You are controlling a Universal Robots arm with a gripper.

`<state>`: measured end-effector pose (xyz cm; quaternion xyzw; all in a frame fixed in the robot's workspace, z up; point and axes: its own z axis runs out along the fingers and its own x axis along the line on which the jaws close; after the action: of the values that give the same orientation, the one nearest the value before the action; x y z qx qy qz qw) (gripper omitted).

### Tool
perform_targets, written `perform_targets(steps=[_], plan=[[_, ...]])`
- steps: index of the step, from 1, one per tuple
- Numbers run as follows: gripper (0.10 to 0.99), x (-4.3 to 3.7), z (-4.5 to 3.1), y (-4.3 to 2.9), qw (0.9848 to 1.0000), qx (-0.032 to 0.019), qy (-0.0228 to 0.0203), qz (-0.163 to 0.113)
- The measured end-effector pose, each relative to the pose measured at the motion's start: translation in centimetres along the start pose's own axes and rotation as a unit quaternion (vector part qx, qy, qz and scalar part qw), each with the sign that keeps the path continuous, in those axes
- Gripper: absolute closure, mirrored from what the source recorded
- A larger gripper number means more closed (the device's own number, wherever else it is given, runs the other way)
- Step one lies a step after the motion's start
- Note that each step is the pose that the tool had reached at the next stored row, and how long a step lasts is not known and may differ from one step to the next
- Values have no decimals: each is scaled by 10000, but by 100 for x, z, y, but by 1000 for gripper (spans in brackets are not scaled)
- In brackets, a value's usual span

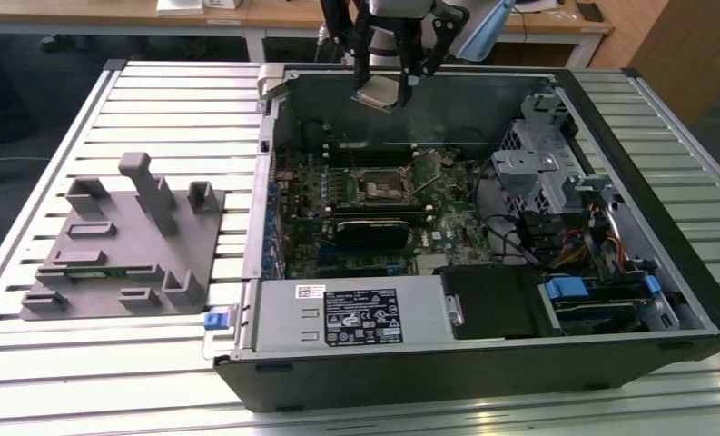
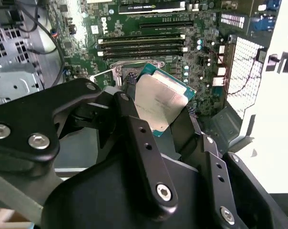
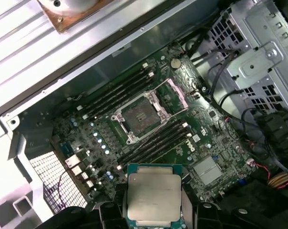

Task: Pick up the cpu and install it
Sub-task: 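Place the cpu into insertion slot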

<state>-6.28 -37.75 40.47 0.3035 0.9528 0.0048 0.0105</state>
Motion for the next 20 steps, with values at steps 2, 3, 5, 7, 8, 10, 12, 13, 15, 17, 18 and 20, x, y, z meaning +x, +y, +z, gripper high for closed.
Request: perform_targets(steps=[2,3,5,7,8,10,12,13,15,17,18,20], plan=[[545,0,2,0,9999,4,-4,153],[545,0,4,0,9997,6,-5,230],[545,0,6,0,9992,10,-8,390],[545,0,8,0,9985,13,-11,539],[545,0,10,0,9981,14,-12,609],[545,0,12,0,9972,17,-14,746],[545,0,15,0,9960,20,-17,892],[545,1,16,0,9954,21,-18,962],[545,1,18,0,9939,24,-21,1102],[545,1,20,0,9923,27,-23,1241],[545,1,22,0,9914,28,-24,1310],[545,1,24,0,9894,31,-27,1448]])
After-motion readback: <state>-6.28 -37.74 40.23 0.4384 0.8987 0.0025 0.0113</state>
